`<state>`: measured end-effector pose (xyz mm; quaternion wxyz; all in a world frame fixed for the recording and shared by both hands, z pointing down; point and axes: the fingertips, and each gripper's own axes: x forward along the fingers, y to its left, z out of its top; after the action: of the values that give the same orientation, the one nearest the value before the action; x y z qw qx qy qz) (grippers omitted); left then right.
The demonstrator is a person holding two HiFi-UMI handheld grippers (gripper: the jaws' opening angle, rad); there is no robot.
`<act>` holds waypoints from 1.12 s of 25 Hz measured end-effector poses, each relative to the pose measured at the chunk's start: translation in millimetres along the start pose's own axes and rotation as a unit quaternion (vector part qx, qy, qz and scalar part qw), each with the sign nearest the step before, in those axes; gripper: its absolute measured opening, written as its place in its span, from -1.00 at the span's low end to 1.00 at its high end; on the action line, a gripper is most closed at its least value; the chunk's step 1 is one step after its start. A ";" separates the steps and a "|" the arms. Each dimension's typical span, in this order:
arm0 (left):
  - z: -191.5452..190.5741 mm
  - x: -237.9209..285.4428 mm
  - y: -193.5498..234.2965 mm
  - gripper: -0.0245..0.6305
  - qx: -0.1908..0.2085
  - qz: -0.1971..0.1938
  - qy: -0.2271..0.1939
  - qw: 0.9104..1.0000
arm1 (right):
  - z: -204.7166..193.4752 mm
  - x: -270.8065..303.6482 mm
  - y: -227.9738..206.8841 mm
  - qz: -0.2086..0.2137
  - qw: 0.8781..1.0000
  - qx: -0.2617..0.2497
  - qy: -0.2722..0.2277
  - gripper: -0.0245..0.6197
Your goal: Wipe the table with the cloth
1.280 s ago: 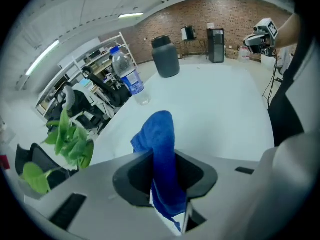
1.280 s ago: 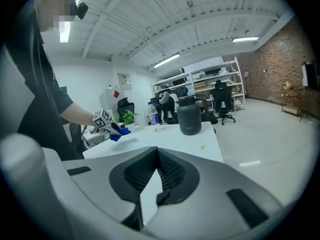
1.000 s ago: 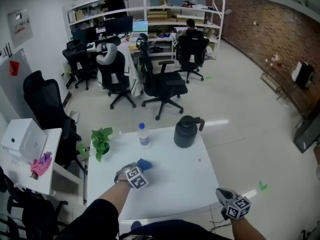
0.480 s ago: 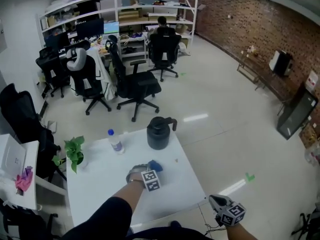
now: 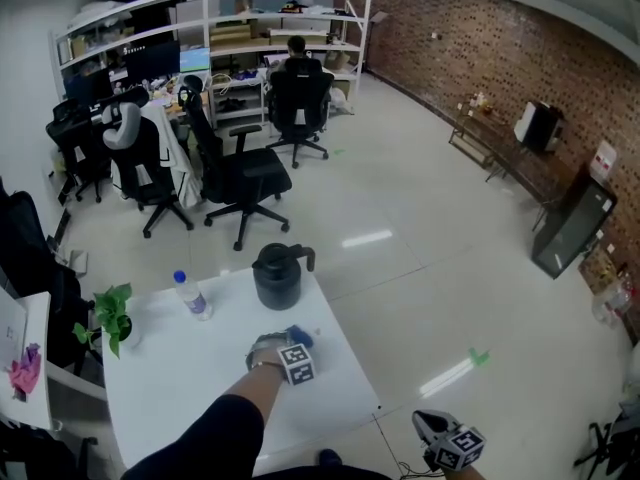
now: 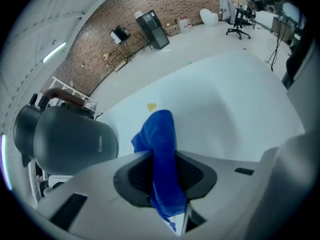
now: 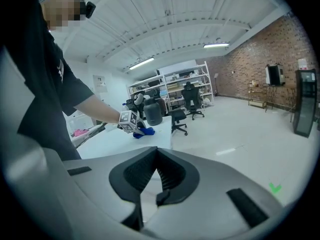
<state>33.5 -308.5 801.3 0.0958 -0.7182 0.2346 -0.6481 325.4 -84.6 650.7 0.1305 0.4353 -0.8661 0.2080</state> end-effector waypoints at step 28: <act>41.2 0.4 27.3 -0.67 0.011 0.020 0.004 1.000 | 35.2 -4.3 -56.9 -0.006 1.000 -0.019 -0.020 -0.89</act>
<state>67.9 -339.4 783.8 0.1158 -0.7098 0.2422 -0.6512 372.3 -128.6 632.0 0.1226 0.4418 -0.8699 0.1817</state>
